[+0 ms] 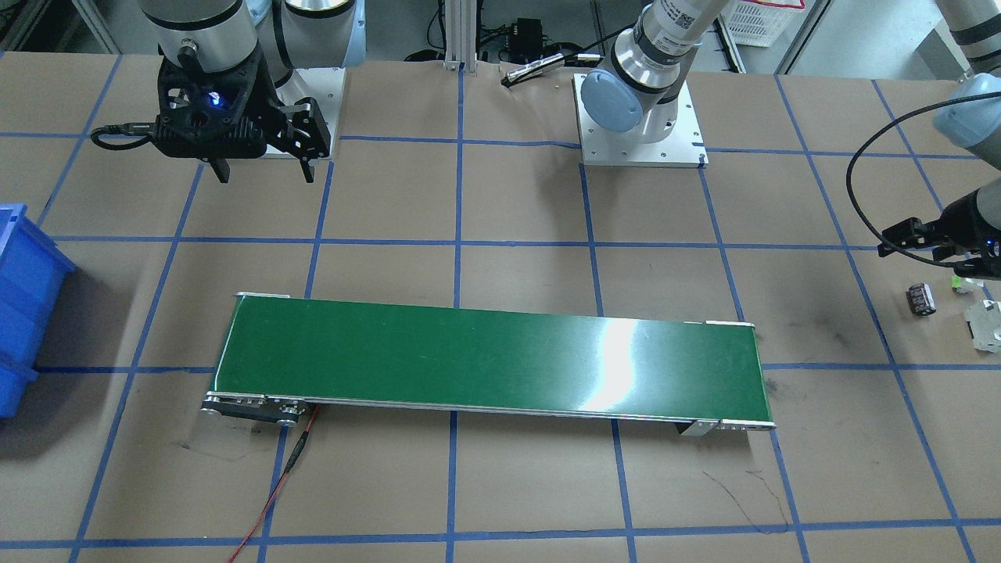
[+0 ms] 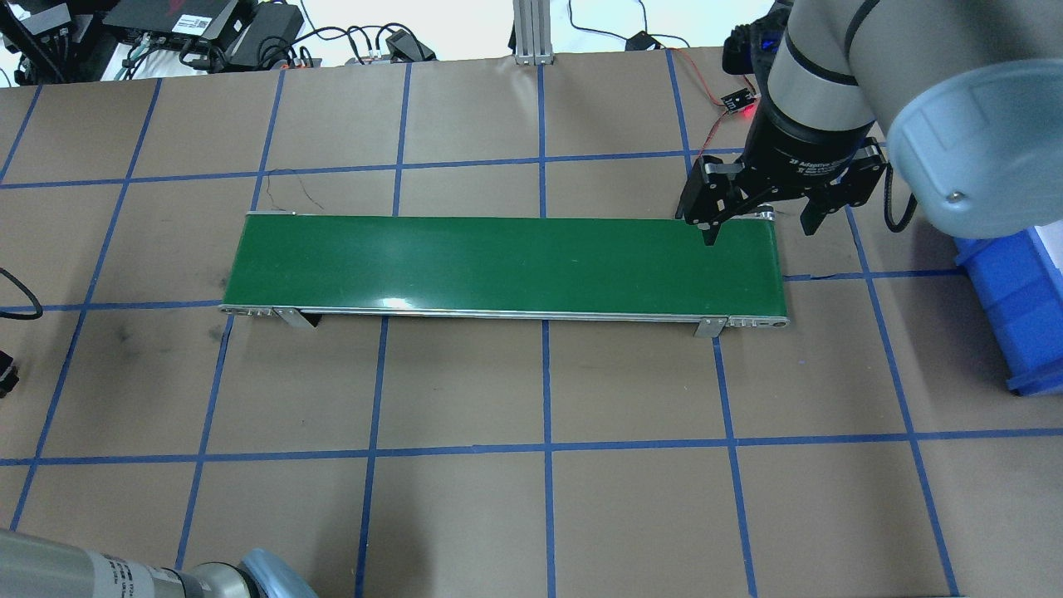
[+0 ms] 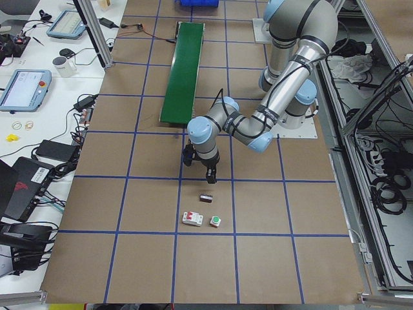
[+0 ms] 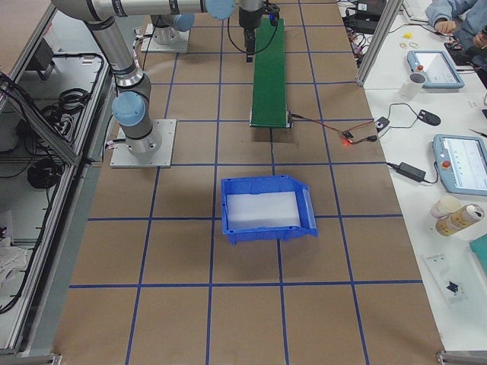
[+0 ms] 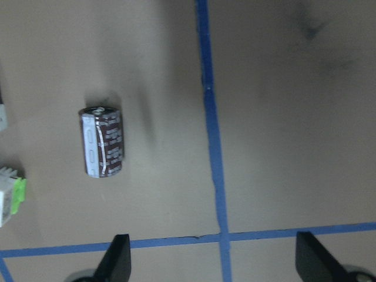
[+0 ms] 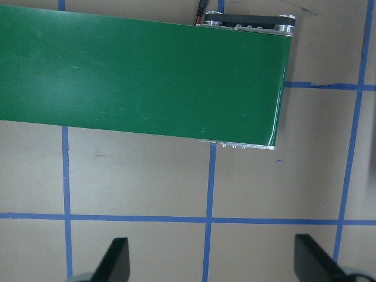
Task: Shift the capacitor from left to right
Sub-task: 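Lower the left gripper and grasp the brown capacitor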
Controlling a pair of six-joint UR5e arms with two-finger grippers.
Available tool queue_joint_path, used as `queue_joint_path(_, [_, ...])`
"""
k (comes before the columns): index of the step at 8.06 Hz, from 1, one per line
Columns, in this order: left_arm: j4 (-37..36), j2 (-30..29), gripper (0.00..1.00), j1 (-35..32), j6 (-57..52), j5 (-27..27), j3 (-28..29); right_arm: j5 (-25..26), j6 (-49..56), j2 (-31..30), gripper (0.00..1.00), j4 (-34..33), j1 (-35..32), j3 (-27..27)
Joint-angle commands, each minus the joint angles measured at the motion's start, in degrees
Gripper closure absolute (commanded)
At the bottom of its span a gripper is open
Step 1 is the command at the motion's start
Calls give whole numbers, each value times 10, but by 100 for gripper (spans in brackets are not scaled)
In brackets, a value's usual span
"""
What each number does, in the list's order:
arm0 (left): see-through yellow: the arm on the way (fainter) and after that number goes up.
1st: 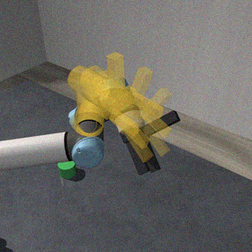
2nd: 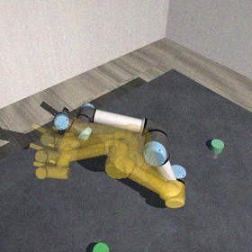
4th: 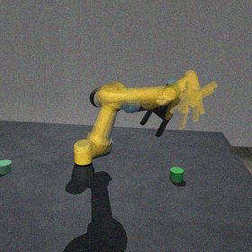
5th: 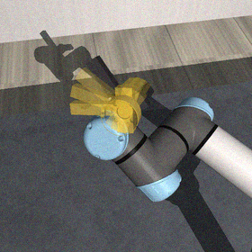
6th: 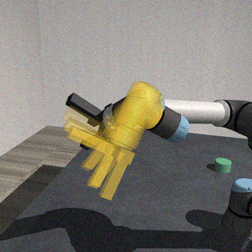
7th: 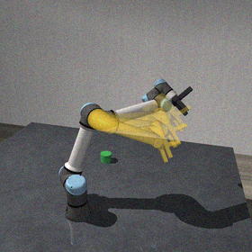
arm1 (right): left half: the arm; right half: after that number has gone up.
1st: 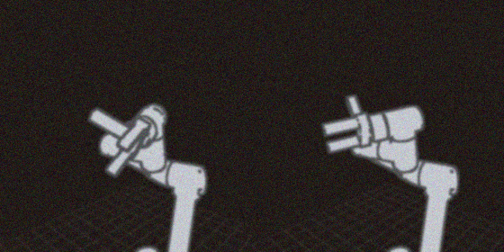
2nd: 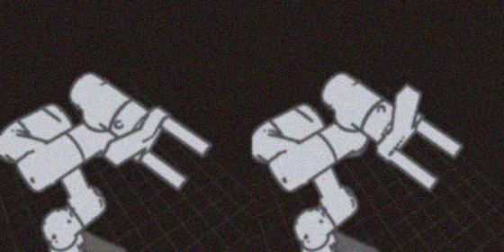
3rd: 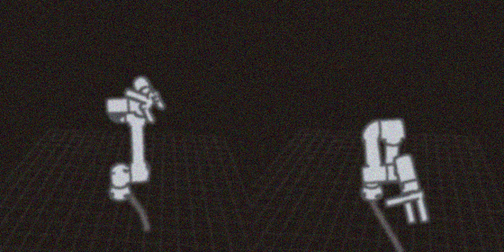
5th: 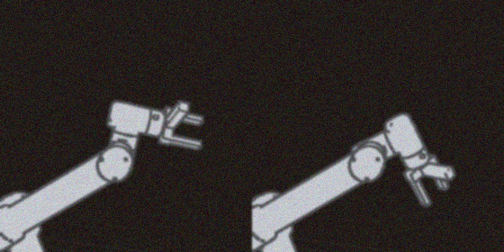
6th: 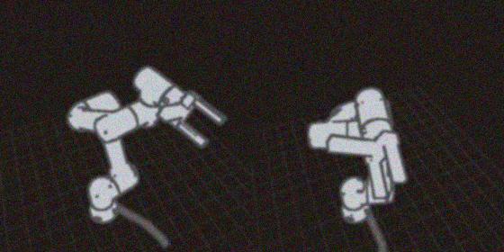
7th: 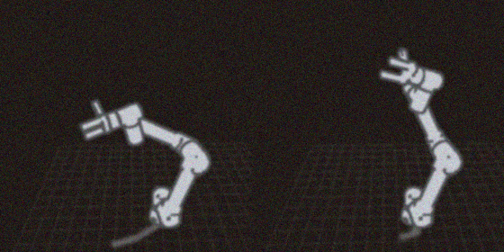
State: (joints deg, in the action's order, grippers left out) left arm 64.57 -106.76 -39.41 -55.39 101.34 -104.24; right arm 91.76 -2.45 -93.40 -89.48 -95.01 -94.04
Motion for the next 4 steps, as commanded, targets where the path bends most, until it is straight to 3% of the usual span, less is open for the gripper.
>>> queue_joint_path(1, [-84,-42,0,5,-65,34,3,-3,0,0,0,-1,0,0])
queue_joint_path(4, [-166,-92,0,14,-111,34,4,-2,1,0,0,0,0,0])
